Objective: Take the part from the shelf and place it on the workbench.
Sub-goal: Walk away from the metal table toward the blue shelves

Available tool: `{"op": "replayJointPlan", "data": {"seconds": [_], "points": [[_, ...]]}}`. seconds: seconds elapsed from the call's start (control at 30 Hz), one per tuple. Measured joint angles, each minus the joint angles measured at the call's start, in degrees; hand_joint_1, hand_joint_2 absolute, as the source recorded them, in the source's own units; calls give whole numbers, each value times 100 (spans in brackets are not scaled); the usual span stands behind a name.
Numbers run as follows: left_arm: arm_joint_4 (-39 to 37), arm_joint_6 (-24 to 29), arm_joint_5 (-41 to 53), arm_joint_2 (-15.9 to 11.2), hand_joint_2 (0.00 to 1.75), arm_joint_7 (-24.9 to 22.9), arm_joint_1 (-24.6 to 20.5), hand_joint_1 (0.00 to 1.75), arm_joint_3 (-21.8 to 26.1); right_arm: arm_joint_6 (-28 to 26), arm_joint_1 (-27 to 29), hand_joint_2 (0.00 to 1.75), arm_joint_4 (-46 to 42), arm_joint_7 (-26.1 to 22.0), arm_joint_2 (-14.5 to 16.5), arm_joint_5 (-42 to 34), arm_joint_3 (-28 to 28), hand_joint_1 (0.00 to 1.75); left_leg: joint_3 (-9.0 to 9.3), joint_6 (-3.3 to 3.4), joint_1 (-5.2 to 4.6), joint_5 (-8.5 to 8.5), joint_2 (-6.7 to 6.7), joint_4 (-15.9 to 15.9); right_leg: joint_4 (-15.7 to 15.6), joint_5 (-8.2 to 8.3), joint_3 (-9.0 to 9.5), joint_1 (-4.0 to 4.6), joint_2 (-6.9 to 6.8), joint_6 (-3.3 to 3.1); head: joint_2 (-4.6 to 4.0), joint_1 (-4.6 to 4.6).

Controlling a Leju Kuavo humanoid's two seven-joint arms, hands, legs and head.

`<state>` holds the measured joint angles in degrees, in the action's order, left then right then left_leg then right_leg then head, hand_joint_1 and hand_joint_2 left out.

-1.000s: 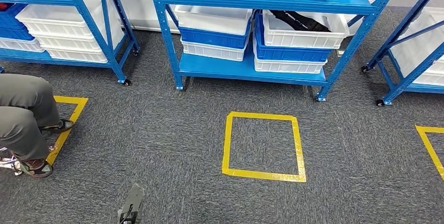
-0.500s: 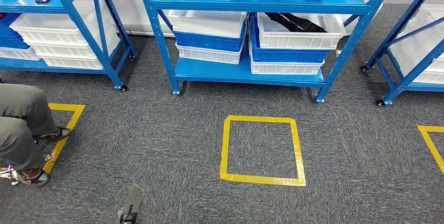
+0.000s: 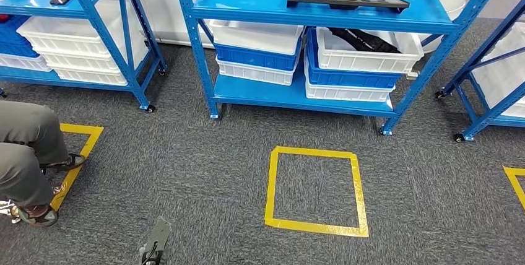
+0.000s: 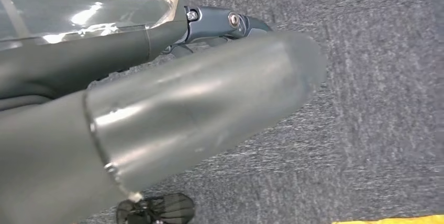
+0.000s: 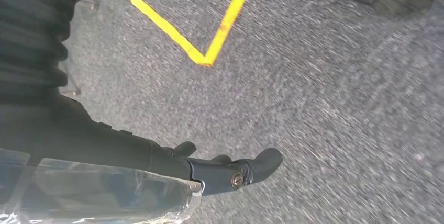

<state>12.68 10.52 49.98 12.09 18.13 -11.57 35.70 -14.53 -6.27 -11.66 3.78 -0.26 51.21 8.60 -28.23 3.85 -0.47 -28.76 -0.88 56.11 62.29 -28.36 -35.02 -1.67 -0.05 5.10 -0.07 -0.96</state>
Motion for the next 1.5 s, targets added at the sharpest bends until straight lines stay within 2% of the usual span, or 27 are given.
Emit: {"op": "replayJointPlan", "data": {"seconds": [0.03,0.07,0.13,0.2,0.27,0.33,0.4,0.47,0.53,0.6,0.63,0.7,0.77,0.87,0.93,0.97,1.03,1.07,1.1,1.17,1.23,1.3,1.37,1.4,1.43,1.47,1.5], "points": [[0,-5,-1,-2,0,-2,-2,0,-9,0,-6,175,1,-1,5,5,9,0,42,-38,-6,-68,4,8,-268,109,90,6,-26,-39,0,9],[0,-10,-1,-4,0,-2,-4,0,-22,-1,-13,175,1,-1,10,12,18,0,70,-75,-19,-137,14,8,-405,157,157,16,-47,-117,0,12],[1,-10,-5,-5,0,-3,-12,0,-43,-2,-16,175,-1,-2,15,27,27,0,112,-129,-33,-225,34,44,-423,115,216,15,-61,-321,1,-27],[4,-9,-9,-9,0,-2,-20,0,-50,-2,-6,175,-1,-4,18,40,31,0,111,-177,-12,-283,49,188,-426,125,304,-11,-33,-419,2,-75],[7,-9,-10,-11,0,-2,-30,0,-60,-2,-16,175,-1,-6,16,52,33,0,-185,-255,17,-450,62,685,-428,83,384,-5,-22,-492,2,-80],[7,-9,-13,-9,0,-3,-29,0,-70,-2,-23,175,-1,-7,8,64,34,0,-730,-321,43,-701,67,1422,-428,25,427,4,-11,-529,2,-82],[5,-8,-17,-8,0,-11,-22,0,-73,-2,-7,175,-1,-6,7,73,35,0,-1127,-318,55,-755,67,1739,-428,-54,497,27,9,-533,2,-84],[5,-5,-20,-7,0,-19,-20,0,-74,-1,3,175,-1,-6,8,76,37,0,-1171,-237,39,-453,69,1400,-431,-144,611,73,28,-533,2,-85],[7,3,-23,-22,0,-22,-19,0,-74,7,-1,175,1,-7,27,77,39,0,-991,-18,-53,100,40,735,-456,-244,739,123,36,-541,2,-58],[9,18,-29,-37,0,-30,-16,0,-75,16,-13,175,1,-6,55,79,48,0,-828,199,-166,422,-30,303,-543,-318,851,116,66,-517,2,-2],[10,27,-35,-44,0,-33,-15,0,-75,21,-20,175,1,-6,71,81,54,0,-764,258,-206,448,-69,207,-567,-300,931,105,77,-473,2,24],[13,40,-57,-28,0,-41,-19,0,-76,22,-31,175,-1,-5,77,86,64,0,-502,312,-221,467,-84,-59,-573,-242,1059,101,78,-375,2,-9],[13,44,-76,-14,0,-48,-28,0,-76,22,-36,175,-1,-3,69,97,68,0,-237,351,-181,468,-74,-236,-258,-290,979,113,67,-348,-1,-27],[10,42,-85,4,0,-54,-31,0,-75,22,-57,175,-1,1,32,108,70,0,-98,306,-127,369,-61,-288,709,-628,284,88,63,-349,-1,-15],[7,38,-85,22,0,-57,-12,0,-75,23,-35,175,-1,7,3,108,72,0,-18,217,-70,264,-80,-280,904,-690,-71,31,61,-252,0,-11],[5,36,-85,28,0,-59,-6,0,-75,24,-19,175,-1,6,-8,108,74,0,42,157,-29,202,-92,-265,710,-554,-102,-10,58,-158,0,-12],[4,32,-85,25,0,-60,-1,0,-74,30,9,175,5,-3,-7,104,77,0,148,20,39,36,-103,-183,33,-47,-15,-107,29,88,0,6],[4,29,-85,19,0,-60,1,0,-74,38,13,175,14,-9,4,99,80,0,164,-42,49,-52,-102,-112,-218,115,31,-129,-10,116,0,33],[3,22,-86,15,0,-56,2,0,-74,46,14,175,21,-14,10,94,87,0,161,-93,42,-134,-98,-44,-331,228,52,-132,-42,76,1,45],[3,-5,-91,11,0,-26,1,0,-76,51,16,175,28,-21,8,86,108,0,148,-146,28,-239,-76,48,-301,216,57,-119,-87,-129,2,28],[4,-25,-106,10,0,8,-10,0,-82,37,29,175,26,-32,-5,91,127,0,20,-186,55,-226,-28,283,-295,219,90,-140,-82,-209,2,-16],[4,-26,-120,11,0,16,-19,0,-90,22,27,175,25,-44,-11,103,145,0,-402,-265,85,-262,25,922,-330,179,160,-145,-75,-265,2,-25],[3,-26,-124,16,0,16,-20,0,-93,17,15,175,25,-54,-16,113,163,0,-936,-340,103,-529,54,1633,-348,113,233,-135,-69,-342,2,-28],[3,-26,-125,16,0,13,-19,0,-94,18,13,175,25,-56,-18,117,168,0,-1141,-357,110,-633,60,1822,-350,75,271,-128,-60,-364,2,-28],[2,-23,-127,16,0,8,-19,0,-94,19,13,175,25,-57,-20,124,170,0,-1265,-354,114,-619,64,1846,-351,37,315,-119,-49,-378,2,-29],[2,-20,-129,16,0,3,-20,0,-95,20,11,175,25,-57,-21,133,172,0,-1284,-330,113,-450,67,1674,-353,0,368,-110,-37,-377,2,-29],[3,-16,-133,14,0,-2,-21,0,-95,21,7,175,25,-57,-21,144,173,0,-1210,-285,104,-164,68,1344,-359,-36,426,-97,-26,-374,2,-30]]}}
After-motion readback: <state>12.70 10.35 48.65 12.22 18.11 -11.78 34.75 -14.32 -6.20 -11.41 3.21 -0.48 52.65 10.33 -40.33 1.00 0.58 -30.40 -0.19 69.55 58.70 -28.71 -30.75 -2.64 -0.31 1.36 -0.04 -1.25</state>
